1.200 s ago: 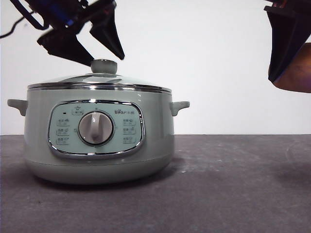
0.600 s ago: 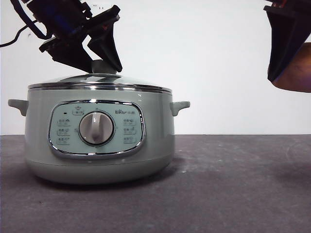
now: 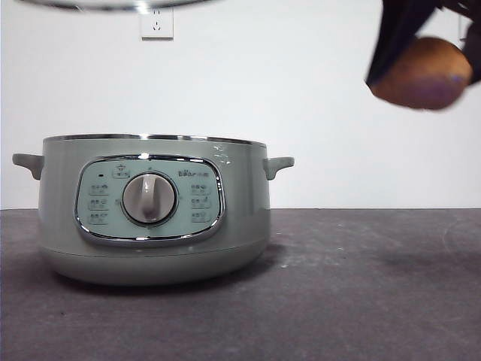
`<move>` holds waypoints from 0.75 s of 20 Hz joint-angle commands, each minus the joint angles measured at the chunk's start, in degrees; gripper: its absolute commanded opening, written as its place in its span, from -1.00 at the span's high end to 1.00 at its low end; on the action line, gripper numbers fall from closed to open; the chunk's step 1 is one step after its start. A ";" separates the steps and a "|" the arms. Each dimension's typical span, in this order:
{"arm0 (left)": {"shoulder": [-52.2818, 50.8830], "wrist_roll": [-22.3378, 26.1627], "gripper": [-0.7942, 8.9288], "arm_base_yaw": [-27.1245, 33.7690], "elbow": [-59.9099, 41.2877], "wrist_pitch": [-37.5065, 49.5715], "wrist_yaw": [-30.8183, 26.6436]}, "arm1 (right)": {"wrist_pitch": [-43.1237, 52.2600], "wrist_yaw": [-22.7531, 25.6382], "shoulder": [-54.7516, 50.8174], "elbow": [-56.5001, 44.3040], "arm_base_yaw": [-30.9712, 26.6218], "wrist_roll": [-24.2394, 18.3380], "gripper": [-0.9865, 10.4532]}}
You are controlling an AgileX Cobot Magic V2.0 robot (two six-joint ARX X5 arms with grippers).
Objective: Pick up the potato,open the lid,put the potato in the pot,close the lid
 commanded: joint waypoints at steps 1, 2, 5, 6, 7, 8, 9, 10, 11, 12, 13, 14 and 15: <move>-4.81 2.38 0.85 -0.02 2.49 -2.32 -1.46 | 0.90 -0.55 4.26 5.86 1.38 -2.64 0.85; -6.95 2.40 0.85 -0.02 3.19 -4.20 -2.71 | 0.83 -0.57 6.75 8.79 2.19 -3.69 0.85; -12.63 2.38 0.85 0.00 4.00 -7.54 -4.02 | -0.37 -0.57 15.91 18.49 5.07 -6.38 0.85; -14.62 2.36 0.85 0.00 4.00 -8.17 -4.57 | -1.22 -0.57 19.41 22.01 6.19 -7.39 0.85; -16.48 2.36 0.85 0.00 4.00 -8.68 -5.75 | -2.23 -0.55 22.91 25.66 7.30 -8.33 0.85; -18.21 2.36 0.85 0.02 4.00 -9.05 -6.95 | -3.37 -0.55 26.64 29.57 8.33 -9.35 0.85; -19.80 2.36 0.85 0.02 4.00 -9.35 -7.41 | -4.26 -0.52 30.32 33.53 9.35 -10.54 0.85; -21.14 2.34 0.85 0.02 4.00 -9.70 -7.98 | -4.79 -0.52 33.90 37.27 10.36 -11.56 0.85; -22.27 2.34 0.85 0.02 4.00 -10.21 -8.39 | -5.11 -0.52 37.44 40.83 11.23 -12.63 0.85; -23.10 2.32 0.85 0.02 4.00 -10.69 -8.39 | -5.42 -0.50 40.87 44.11 12.09 -13.40 0.85; -23.69 2.32 0.85 0.02 4.00 -11.17 -8.50 | -5.60 -0.48 44.19 47.06 12.85 -13.86 0.85; -23.91 2.32 0.85 0.02 4.00 -11.47 -8.94 | -5.66 -0.35 47.21 49.46 13.51 -14.36 0.85; -23.93 2.32 0.85 0.02 4.00 -11.74 -9.77 | -5.66 -0.26 50.05 51.39 14.10 -15.23 0.85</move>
